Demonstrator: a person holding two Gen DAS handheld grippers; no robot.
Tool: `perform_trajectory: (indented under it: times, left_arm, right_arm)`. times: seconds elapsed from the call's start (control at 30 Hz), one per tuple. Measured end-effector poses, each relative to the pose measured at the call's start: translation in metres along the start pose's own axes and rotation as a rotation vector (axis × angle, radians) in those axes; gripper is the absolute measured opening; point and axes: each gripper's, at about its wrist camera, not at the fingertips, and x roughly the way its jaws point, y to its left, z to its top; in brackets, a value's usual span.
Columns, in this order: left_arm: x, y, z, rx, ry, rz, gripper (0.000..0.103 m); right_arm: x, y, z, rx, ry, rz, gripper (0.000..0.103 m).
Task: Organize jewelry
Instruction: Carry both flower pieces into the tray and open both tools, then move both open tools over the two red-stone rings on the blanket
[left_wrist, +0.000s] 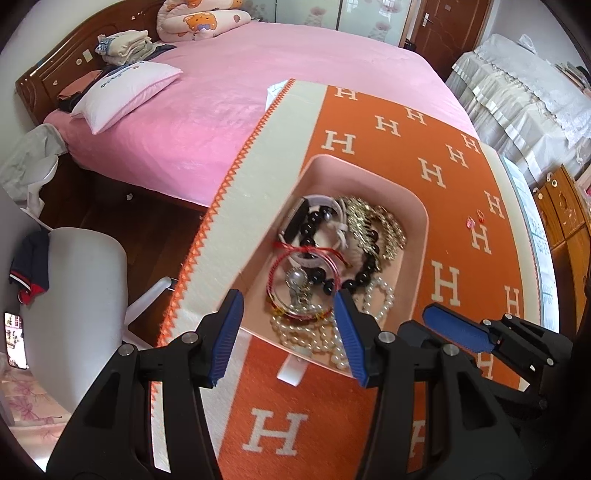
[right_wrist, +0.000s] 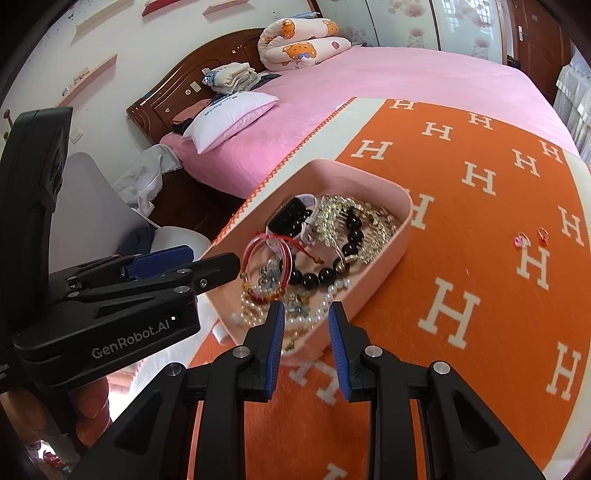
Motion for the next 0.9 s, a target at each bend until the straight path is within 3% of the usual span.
perform_trajectory:
  times: [0.33,0.9]
  left_arm:
    - [0.001,-0.031,-0.007,0.042,0.009,-0.002,0.048]
    - [-0.002,-0.108,-0.009,0.134,0.001,-0.046,0.048]
  right_arm:
    - [-0.021,-0.026,-0.023,0.039,-0.006,-0.035,0.025]
    - [-0.061,-0.106,-0.047,0.15,-0.045,-0.102,0.025]
